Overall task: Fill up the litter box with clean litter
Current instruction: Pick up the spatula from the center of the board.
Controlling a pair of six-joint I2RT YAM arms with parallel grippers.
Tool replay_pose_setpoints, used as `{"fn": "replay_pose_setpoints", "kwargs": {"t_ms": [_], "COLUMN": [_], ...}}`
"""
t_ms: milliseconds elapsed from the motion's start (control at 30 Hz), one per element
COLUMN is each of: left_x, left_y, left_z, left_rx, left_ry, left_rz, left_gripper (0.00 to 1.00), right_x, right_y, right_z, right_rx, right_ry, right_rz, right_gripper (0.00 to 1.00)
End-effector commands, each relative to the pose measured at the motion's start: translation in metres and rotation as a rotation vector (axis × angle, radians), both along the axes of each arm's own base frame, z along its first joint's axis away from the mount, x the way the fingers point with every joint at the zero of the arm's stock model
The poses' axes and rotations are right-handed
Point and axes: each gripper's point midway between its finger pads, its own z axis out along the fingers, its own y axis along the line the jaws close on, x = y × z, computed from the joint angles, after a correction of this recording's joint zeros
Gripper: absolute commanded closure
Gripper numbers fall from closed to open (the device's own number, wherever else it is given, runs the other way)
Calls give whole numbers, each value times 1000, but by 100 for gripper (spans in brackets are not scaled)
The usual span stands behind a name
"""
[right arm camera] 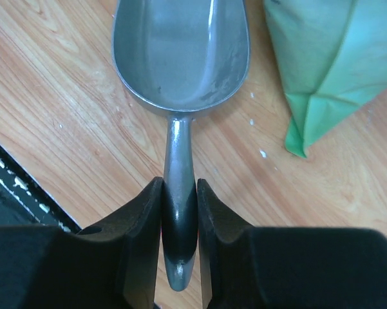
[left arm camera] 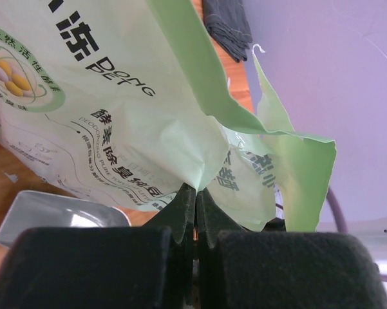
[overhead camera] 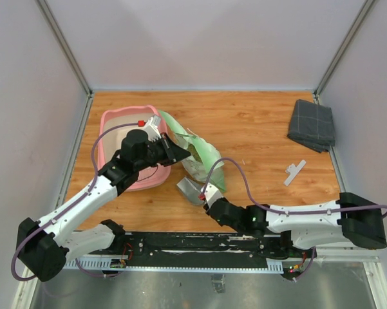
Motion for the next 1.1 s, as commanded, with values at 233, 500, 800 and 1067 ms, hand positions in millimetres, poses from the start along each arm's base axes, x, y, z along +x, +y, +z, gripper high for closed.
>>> {"fn": "replay_pose_setpoints", "kwargs": {"t_ms": [233,500,800,1067], "left_x": [3,1,3,4], "left_y": [-3,-16,-26,-29], "left_z": [53,52,42,39], "left_rx": [-91,-108,-75,-65], "left_ry": [-213,-218,-202,-196], "left_rz": [-13,-60,-71,-78], "left_gripper": [100,100,100,100], "right_x": [-11,-22,-25,-31], "right_y": [-38,-73,-71,-48], "right_z": [115,203,243,317], "right_rx": [8,106,120,307], "right_ry": [-1,-21,-93,-182], "right_rz": [14,61,186,296], "right_gripper": [99,99,99,99]}}
